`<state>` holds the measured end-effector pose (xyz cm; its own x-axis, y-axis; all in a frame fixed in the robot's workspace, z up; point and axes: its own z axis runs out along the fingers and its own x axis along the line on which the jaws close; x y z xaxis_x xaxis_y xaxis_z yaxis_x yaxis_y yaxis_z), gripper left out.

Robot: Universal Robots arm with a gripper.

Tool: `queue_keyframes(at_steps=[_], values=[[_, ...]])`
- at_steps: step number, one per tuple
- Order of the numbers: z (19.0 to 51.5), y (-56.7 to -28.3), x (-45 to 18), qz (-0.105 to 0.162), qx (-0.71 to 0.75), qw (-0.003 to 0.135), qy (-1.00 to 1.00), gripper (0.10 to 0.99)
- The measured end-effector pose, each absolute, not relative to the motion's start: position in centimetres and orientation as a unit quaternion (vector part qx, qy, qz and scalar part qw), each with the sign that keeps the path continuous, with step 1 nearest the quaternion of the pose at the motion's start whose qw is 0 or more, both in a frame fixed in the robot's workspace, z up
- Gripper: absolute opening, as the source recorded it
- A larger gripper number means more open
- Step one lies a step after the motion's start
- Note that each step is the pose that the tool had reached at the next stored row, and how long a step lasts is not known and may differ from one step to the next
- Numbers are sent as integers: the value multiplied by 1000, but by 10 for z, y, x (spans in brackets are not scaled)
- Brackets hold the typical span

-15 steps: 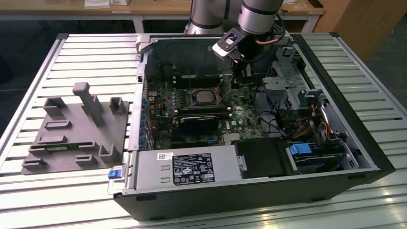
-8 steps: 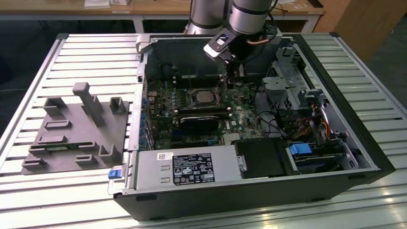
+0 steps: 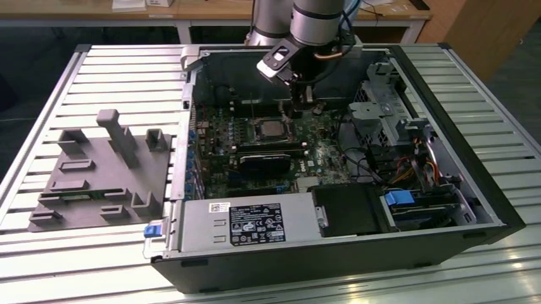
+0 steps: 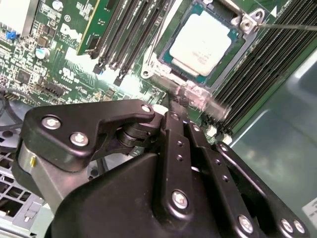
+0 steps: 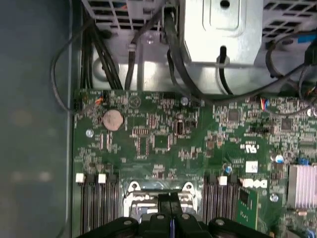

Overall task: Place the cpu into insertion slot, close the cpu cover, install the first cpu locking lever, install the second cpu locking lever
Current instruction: 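Close the cpu cover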

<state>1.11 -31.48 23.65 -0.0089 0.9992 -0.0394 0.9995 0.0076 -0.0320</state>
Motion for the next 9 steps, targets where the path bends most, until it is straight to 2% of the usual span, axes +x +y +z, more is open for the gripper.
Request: queue_keyframes(at_steps=[5, 9], values=[[237, -315, 9, -24, 704, 4, 710, 102], [236, -315, 3, -10, 704, 18, 710, 102]])
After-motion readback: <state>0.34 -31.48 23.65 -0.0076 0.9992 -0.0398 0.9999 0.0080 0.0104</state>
